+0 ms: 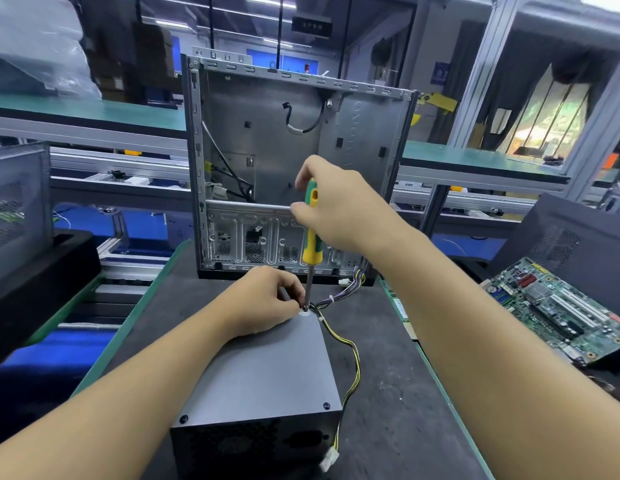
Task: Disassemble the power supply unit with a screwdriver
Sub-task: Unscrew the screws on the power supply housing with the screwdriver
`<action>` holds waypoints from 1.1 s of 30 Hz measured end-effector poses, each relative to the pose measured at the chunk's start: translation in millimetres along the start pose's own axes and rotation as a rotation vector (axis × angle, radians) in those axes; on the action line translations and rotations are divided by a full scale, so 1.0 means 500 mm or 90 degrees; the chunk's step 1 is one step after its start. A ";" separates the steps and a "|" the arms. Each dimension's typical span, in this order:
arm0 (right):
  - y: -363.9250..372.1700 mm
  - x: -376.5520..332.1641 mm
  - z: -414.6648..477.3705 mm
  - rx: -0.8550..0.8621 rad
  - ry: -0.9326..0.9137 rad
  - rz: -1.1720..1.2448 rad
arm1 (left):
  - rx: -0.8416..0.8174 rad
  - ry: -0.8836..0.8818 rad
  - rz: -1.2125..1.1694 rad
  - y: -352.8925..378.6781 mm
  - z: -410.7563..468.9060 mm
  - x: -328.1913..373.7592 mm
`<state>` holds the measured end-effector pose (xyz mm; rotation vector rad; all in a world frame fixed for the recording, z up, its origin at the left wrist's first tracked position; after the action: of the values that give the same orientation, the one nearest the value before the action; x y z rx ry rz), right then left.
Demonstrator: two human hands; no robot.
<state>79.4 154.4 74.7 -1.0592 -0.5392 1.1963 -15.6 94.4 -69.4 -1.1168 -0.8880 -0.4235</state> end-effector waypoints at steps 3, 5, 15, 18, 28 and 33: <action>-0.001 -0.002 -0.001 -0.060 0.009 0.075 | -0.005 -0.002 -0.006 0.000 0.002 0.000; -0.003 -0.001 -0.002 -0.093 0.014 0.062 | -0.005 0.002 -0.012 0.001 0.003 -0.001; -0.005 -0.002 -0.005 0.001 0.089 -0.121 | -0.003 0.012 0.006 -0.001 -0.001 0.002; 0.000 -0.004 0.000 0.018 0.059 -0.072 | -0.004 0.009 -0.002 -0.001 -0.004 0.001; -0.013 0.015 -0.008 -0.049 0.071 -0.065 | -0.003 0.004 -0.004 0.002 0.001 0.000; -0.011 0.008 -0.004 -0.028 0.080 -0.137 | 0.002 0.003 -0.003 -0.002 -0.003 0.001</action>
<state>85.1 157.4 77.9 -1.0770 -0.5687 0.9271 -15.5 92.6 -68.8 -1.1108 -0.8867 -0.4288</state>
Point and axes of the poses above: each hand's wrist, its own z-axis towards the middle knuckle, its own y-axis out of the palm, x = y × z, the point moved 5 cm from there along z, towards the middle knuckle, and after that the axes turned 7 degrees about -z, right-handed, at the moved point
